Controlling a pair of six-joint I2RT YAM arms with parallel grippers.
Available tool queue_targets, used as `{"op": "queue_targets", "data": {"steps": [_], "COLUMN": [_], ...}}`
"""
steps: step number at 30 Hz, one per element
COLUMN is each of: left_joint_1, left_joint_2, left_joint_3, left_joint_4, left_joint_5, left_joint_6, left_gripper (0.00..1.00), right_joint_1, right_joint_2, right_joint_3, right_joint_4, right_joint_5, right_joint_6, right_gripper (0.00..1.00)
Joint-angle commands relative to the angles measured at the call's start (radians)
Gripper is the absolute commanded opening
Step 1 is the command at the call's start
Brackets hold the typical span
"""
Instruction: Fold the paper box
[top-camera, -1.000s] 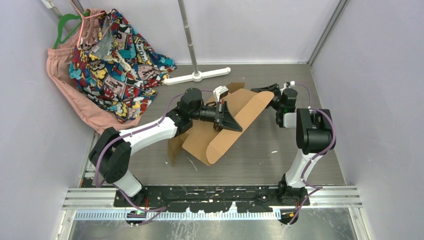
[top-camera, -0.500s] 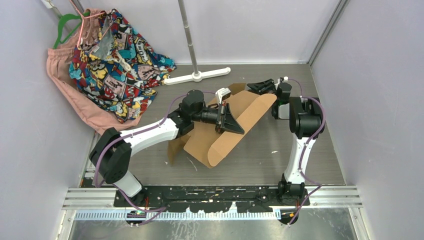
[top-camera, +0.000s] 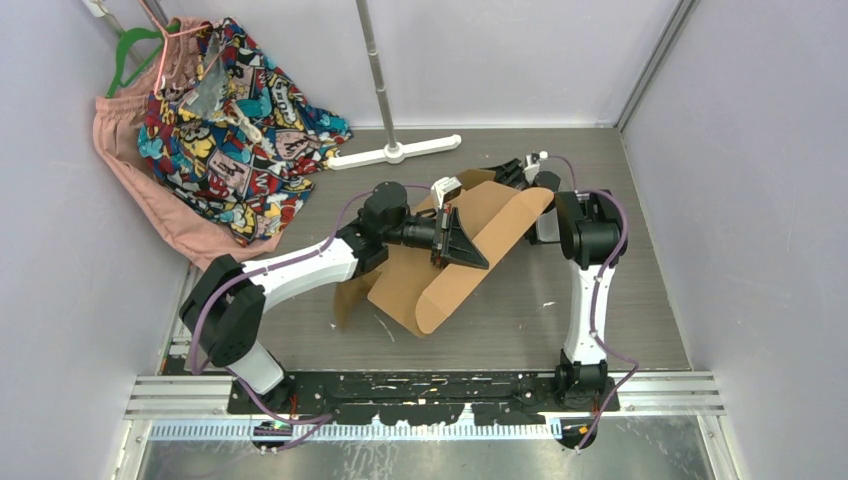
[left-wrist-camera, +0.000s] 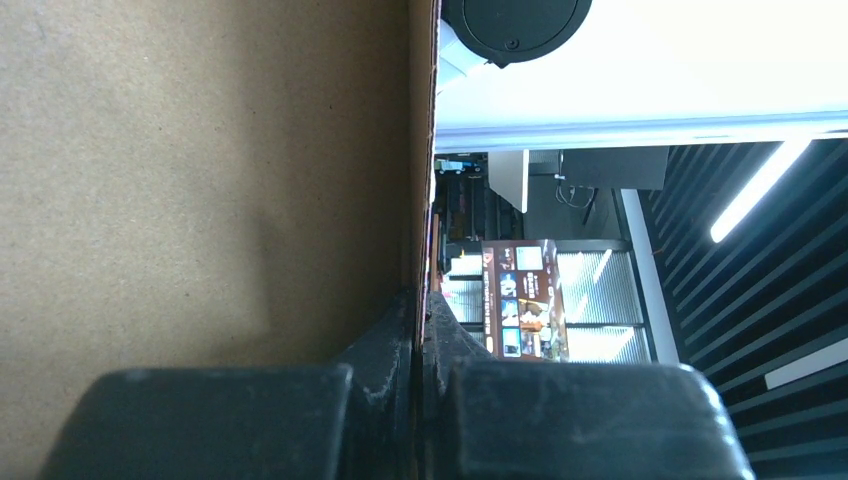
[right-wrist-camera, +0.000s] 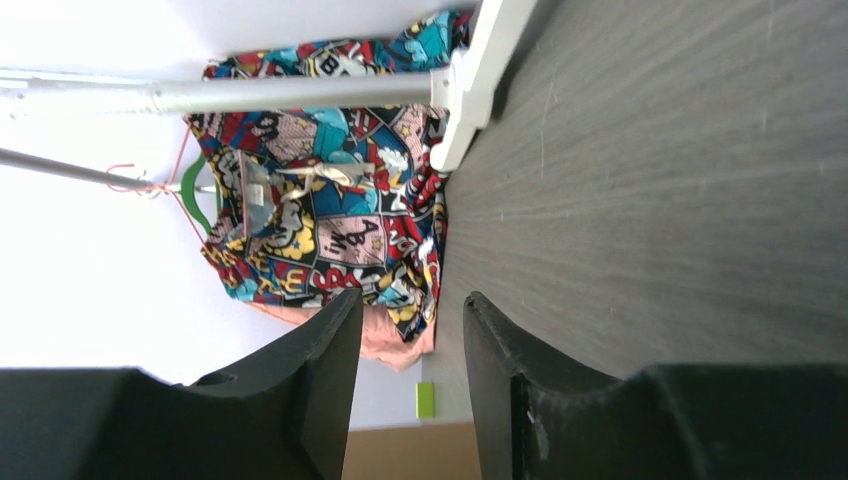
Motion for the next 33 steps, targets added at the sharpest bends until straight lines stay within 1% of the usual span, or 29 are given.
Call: {"op": "queue_targets", "data": {"steps": [1,8,14,19,24,33], "left_joint_1": [-0.007,-0.008,-0.007,-0.007,-0.007,-0.007], "left_joint_2": [-0.001,-0.003,-0.002,0.003,0.004,0.000], "left_joint_3": [-0.004,-0.004,-0.001,0.000,0.000,-0.003], "left_joint_4": [0.038,0.038,0.039,0.062,0.068,0.069], "left_joint_5": [0.004,0.005,0.004,0.007,0.005,0.001], "left_joint_6": [-0.006,-0.007,-0.012,-0.034,-0.040,-0.047], "left_gripper": [0.02,0.02,0.02,0.02,0.02,0.02], "right_joint_1": [0.001,0.000,0.000,0.006,0.007,0.005], "right_joint_2": [-0.069,-0.113,-0.129,-0.166,-0.212,-0.253], "right_joint_3": [-0.075,-0.181,-0.225,-0.254,-0.302,-0.395], "right_joint_4": [0.131,0.198,0.282,0.284,0.267,0.283], "right_joint_5": [-0.031,-0.044,-0.061,-0.081,-0.068,-0.059], "right_joint_6": [-0.019,-0.042,-0.050,-0.113,-0.186,-0.281], "right_gripper": [0.47,0.47,0.48,0.48,0.49,0.50]}}
